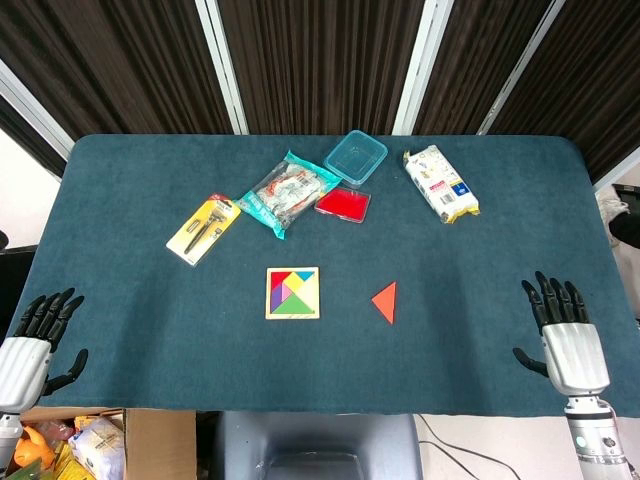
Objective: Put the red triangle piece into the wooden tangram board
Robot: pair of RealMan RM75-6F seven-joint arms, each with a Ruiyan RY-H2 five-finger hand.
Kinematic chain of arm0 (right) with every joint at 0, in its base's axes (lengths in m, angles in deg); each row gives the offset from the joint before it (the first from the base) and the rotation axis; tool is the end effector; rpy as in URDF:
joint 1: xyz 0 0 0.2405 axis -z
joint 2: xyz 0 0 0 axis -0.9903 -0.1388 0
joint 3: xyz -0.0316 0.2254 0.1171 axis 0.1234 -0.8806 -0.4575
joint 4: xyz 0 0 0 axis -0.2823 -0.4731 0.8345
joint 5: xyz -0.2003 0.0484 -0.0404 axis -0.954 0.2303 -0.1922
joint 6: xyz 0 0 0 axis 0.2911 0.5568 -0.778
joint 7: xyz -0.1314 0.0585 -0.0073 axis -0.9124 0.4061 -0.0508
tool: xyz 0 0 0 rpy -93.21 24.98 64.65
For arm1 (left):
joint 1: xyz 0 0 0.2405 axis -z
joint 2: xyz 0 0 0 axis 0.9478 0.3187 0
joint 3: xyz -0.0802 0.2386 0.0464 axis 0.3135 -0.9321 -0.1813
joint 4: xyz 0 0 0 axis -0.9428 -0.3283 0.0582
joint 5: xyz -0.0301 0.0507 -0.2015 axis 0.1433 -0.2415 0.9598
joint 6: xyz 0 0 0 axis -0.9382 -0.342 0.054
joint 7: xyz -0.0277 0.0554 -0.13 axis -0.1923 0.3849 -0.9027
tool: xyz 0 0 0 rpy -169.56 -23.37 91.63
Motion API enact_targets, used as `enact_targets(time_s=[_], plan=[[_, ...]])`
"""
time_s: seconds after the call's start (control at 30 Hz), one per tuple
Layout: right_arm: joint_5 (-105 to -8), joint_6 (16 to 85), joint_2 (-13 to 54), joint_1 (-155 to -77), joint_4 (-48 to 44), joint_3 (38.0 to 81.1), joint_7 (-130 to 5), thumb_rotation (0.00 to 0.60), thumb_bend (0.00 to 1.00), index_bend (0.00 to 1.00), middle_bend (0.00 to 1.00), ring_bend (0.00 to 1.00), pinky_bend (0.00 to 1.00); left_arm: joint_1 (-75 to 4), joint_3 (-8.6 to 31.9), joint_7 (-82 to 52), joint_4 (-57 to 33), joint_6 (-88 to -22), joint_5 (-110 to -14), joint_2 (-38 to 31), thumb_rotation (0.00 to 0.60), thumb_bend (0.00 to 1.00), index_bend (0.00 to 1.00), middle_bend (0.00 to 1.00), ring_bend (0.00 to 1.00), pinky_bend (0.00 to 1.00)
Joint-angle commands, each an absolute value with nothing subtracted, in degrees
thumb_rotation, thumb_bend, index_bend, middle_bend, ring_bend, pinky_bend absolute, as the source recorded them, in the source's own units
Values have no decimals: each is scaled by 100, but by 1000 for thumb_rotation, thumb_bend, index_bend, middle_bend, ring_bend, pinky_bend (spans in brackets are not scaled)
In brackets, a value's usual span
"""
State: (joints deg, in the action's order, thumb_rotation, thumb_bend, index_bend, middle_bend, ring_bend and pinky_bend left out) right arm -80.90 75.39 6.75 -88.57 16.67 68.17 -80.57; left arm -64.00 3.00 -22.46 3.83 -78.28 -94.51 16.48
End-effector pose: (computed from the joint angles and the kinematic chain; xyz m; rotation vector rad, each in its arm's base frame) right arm -0.2905 -0.1840 0.1324 1.4436 -0.7134 0.8173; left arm -0.3030 0.1828 0.1615 -1.5220 -0.8618 -1.0178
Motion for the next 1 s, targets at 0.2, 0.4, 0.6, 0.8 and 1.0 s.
enact_targets(time_s=[0.2, 0.4, 0.6, 0.8, 1.0], plan=[[-8250, 7135, 763, -9078, 1616, 6827, -8169, 600, 239, 0, 0, 0, 0, -6349, 278, -2125, 348, -7751, -9510, 1584, 600, 446, 0, 0, 0, 57], [-8306, 6075, 843, -9858, 1527, 6602, -8791, 600, 248, 121, 0, 0, 0, -6326, 319, -2146, 313, -7747, -9476, 1548, 600, 446, 0, 0, 0, 55], [-7829, 4622, 1122, -10933, 1284, 6174, -9697, 600, 253, 303, 0, 0, 0, -6274, 378, -2127, 303, -7645, -9359, 1527, 600, 446, 0, 0, 0, 55], [-7587, 3850, 1669, -11629, 621, 6081, -10086, 600, 266, 431, 0, 0, 0, -6264, 393, -2157, 317, -7599, -9291, 1550, 600, 447, 0, 0, 0, 55], [-7388, 3498, 2060, -11999, 212, 6112, -10357, 600, 276, 451, 0, 0, 0, -6243, 404, -2167, 297, -7534, -9233, 1546, 600, 448, 0, 0, 0, 55]])
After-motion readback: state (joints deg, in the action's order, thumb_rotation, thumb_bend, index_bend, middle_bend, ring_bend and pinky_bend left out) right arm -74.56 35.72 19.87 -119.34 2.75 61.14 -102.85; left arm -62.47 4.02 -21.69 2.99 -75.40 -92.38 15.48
